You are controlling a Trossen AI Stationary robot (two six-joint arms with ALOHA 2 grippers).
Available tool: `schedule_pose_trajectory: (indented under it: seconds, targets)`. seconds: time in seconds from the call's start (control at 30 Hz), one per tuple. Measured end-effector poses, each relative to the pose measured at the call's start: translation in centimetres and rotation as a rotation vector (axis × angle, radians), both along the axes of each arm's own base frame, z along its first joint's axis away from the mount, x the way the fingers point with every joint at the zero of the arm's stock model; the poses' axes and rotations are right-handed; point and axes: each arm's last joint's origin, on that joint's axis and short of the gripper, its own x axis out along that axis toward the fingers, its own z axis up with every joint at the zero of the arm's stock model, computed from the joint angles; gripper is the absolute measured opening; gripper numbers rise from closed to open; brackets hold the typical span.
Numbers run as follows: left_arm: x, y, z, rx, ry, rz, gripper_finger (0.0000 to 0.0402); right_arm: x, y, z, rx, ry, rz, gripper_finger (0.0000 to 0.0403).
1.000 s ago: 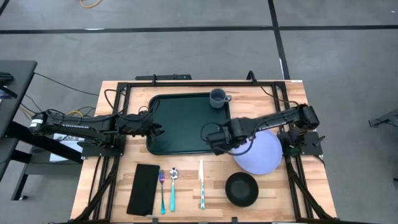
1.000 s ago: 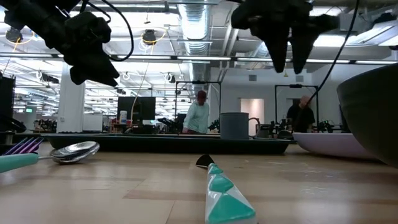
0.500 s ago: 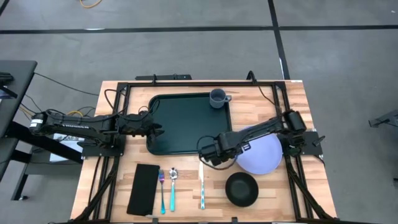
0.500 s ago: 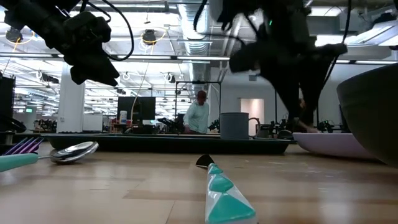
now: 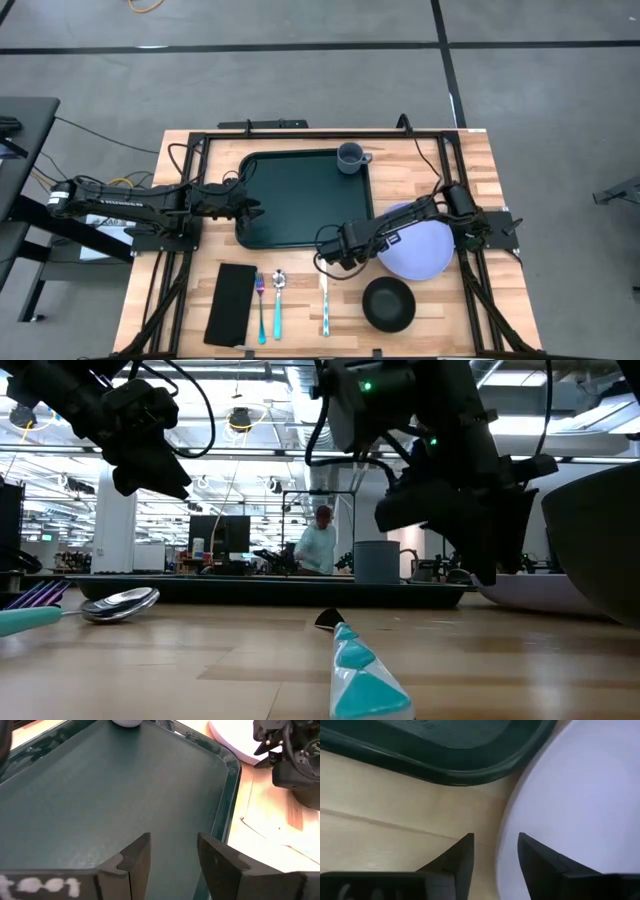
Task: Set up tray
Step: Put the violet plate under the gray mug on the black serving tray
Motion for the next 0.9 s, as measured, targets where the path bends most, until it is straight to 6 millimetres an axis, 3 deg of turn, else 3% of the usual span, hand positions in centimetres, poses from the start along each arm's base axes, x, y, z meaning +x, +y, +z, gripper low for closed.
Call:
schedule_pose_trajectory:
  seconds: [0.47,0.6,0.73,0.9]
  targets:
    - [0.0,0.0,0.0,0.000,0.000,0.000,0.0149,-1.1,-0.1,-1.9,0.027,0.049,-0.033,0.0011]
    - [0.0,0.0,0.0,0.000,0.000,0.000,0.0149,-1.1,-0.1,-1.9,0.018,0.045,-0.053,0.0010]
    - [0.0,0.0,0.0,0.009,0.002,-0.006,0.0149,-1.2,-0.2,-1.1,-0.014,0.009,-0.079,0.0005]
    - [0.0,0.0,0.0,0.035,0.008,-0.024,0.0149,-1.9,-0.6,1.7,-0.076,-0.056,-0.126,0.0005]
